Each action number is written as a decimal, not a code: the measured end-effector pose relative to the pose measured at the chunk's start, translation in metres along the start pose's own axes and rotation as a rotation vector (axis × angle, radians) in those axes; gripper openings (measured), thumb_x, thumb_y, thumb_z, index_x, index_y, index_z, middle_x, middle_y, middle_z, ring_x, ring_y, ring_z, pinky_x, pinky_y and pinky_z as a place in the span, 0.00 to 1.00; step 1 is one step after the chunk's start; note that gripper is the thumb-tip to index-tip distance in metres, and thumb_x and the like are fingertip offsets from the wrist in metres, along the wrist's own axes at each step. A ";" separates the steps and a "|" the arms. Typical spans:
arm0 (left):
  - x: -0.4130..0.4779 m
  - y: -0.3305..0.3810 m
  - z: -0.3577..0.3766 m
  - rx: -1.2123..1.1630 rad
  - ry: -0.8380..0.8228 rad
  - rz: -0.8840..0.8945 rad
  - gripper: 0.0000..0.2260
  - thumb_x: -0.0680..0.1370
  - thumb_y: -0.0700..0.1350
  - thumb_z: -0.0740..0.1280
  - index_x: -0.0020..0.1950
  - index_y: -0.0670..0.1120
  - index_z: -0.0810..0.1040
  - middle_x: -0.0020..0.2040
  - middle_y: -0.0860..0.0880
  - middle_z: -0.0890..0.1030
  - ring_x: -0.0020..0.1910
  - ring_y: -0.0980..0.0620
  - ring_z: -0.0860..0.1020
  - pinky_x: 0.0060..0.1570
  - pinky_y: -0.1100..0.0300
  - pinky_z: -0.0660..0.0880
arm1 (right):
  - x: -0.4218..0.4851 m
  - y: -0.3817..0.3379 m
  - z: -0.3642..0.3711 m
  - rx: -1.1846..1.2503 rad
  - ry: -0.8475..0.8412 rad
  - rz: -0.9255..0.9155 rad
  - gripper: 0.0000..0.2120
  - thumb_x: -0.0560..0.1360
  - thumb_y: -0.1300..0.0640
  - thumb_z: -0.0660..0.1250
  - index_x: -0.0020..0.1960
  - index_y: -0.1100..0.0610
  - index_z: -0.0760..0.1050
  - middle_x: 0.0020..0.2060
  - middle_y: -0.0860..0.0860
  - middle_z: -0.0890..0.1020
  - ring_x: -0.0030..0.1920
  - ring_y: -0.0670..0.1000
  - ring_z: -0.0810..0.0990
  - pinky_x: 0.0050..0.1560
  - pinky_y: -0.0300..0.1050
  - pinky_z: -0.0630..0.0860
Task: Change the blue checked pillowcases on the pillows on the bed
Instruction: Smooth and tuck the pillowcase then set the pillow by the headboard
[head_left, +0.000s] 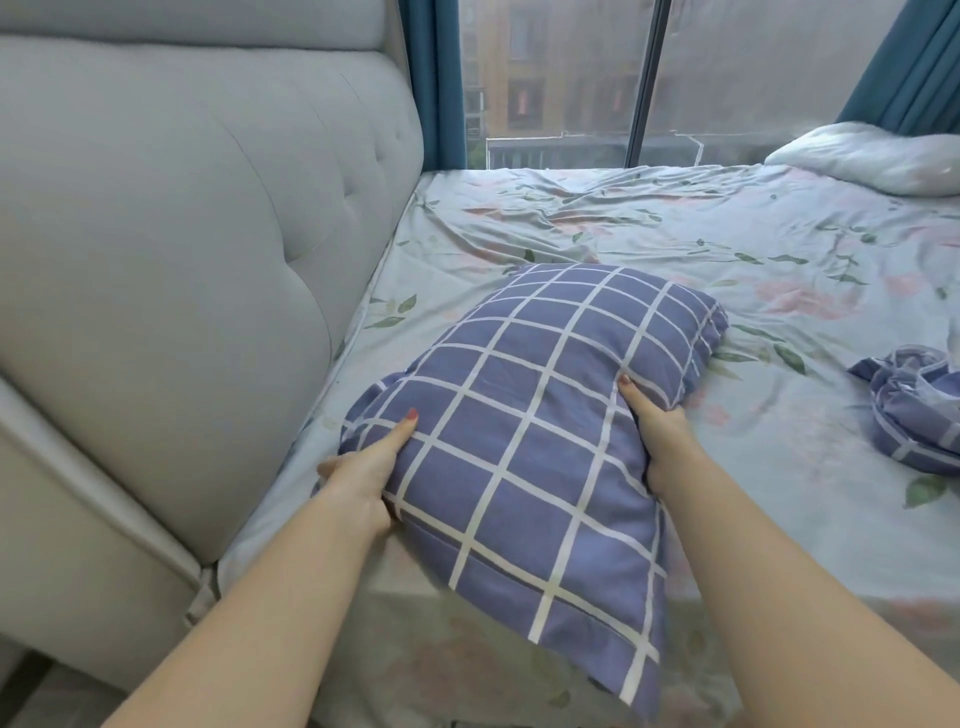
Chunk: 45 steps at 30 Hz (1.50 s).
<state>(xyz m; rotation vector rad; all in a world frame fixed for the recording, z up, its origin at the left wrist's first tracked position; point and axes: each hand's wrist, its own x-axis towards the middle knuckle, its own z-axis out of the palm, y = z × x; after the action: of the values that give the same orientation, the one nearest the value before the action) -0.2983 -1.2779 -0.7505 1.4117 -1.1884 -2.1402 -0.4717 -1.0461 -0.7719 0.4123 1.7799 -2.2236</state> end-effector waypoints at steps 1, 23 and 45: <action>-0.001 0.000 0.002 -0.015 0.033 0.069 0.56 0.49 0.54 0.87 0.71 0.48 0.63 0.66 0.44 0.73 0.57 0.38 0.79 0.50 0.34 0.78 | 0.004 0.003 0.001 0.036 -0.002 -0.039 0.41 0.63 0.47 0.81 0.71 0.54 0.68 0.63 0.51 0.79 0.59 0.57 0.79 0.62 0.60 0.76; -0.020 0.027 -0.013 1.181 0.136 1.036 0.28 0.80 0.57 0.63 0.77 0.50 0.61 0.77 0.48 0.63 0.74 0.44 0.65 0.73 0.45 0.59 | -0.032 -0.008 0.014 -0.955 -0.038 -0.929 0.25 0.80 0.48 0.61 0.75 0.55 0.66 0.75 0.51 0.65 0.75 0.54 0.61 0.75 0.52 0.58; 0.023 0.015 0.007 1.340 0.094 0.614 0.36 0.75 0.74 0.44 0.75 0.55 0.64 0.69 0.42 0.70 0.66 0.37 0.70 0.65 0.44 0.69 | -0.027 0.011 0.036 -1.384 -0.075 -0.351 0.32 0.76 0.28 0.41 0.77 0.35 0.40 0.78 0.44 0.35 0.78 0.57 0.35 0.73 0.69 0.39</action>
<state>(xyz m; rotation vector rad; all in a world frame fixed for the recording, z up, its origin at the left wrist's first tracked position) -0.3172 -1.2983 -0.7521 1.1519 -2.7400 -0.7166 -0.4444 -1.0829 -0.7642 -0.3008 2.8810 -0.6413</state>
